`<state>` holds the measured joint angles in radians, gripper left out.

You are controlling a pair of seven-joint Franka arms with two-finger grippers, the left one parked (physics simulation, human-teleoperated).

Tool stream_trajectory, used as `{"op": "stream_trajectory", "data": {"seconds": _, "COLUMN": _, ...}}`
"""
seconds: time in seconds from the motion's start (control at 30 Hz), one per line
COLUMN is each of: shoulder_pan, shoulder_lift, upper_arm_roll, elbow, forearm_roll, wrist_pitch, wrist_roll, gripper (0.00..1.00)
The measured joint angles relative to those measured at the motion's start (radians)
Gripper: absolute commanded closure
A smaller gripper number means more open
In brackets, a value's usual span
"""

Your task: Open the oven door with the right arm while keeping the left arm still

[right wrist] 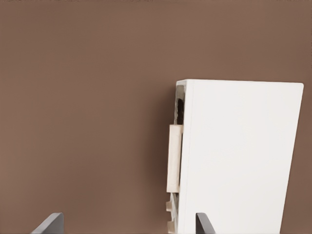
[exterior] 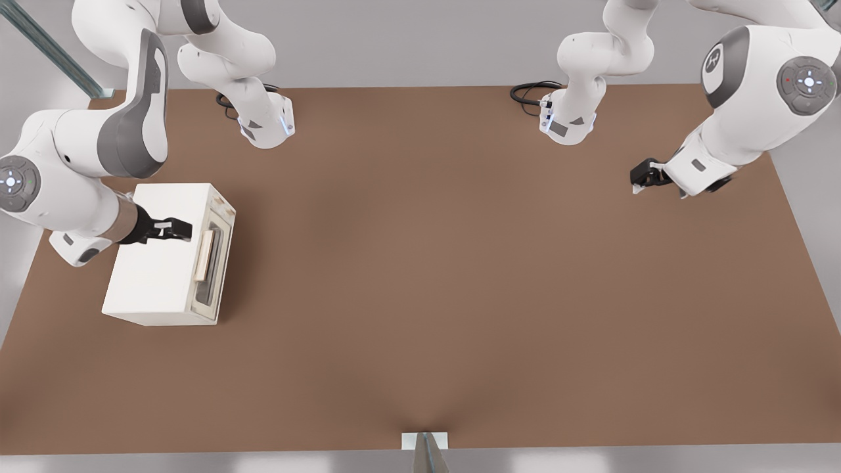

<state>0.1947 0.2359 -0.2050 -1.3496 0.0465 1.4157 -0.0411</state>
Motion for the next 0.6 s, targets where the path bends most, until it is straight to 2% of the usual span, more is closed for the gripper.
{"op": "stream_trajectory", "data": {"seconds": 0.1, "shoulder_pan": -0.002, "shoulder_lift": 0.005, "upper_arm_roll": 0.0, "elbow": -0.001, "forearm_roll": -0.001, "wrist_pitch": 0.012, "wrist_roll": -0.003, "gripper": 0.0}}
{"op": "stream_trajectory", "data": {"seconds": 0.17, "shoulder_pan": 0.012, "shoulder_lift": 0.093, "upper_arm_roll": 0.005, "elbow": 0.0, "forearm_roll": -0.004, "wrist_pitch": 0.015, "wrist_roll": -0.004, "gripper": 0.03}}
{"op": "stream_trajectory", "data": {"seconds": 0.2, "shoulder_pan": 0.033, "shoulder_lift": 0.151, "upper_arm_roll": 0.007, "elbow": 0.0, "forearm_roll": -0.003, "wrist_pitch": 0.016, "wrist_roll": 0.004, "gripper": 0.62}}
{"op": "stream_trajectory", "data": {"seconds": 0.23, "shoulder_pan": 0.065, "shoulder_lift": 0.199, "upper_arm_roll": 0.008, "elbow": 0.001, "forearm_roll": -0.003, "wrist_pitch": 0.017, "wrist_roll": 0.018, "gripper": 0.79}}
{"op": "stream_trajectory", "data": {"seconds": 0.43, "shoulder_pan": 0.247, "shoulder_lift": 0.38, "upper_arm_roll": 0.008, "elbow": 0.011, "forearm_roll": -0.188, "wrist_pitch": -0.008, "wrist_roll": 0.151, "gripper": 0.79}}
{"op": "stream_trajectory", "data": {"seconds": 0.6, "shoulder_pan": 0.249, "shoulder_lift": 0.41, "upper_arm_roll": -0.015, "elbow": 0.019, "forearm_roll": -0.393, "wrist_pitch": -0.081, "wrist_roll": 0.282, "gripper": 0.79}}
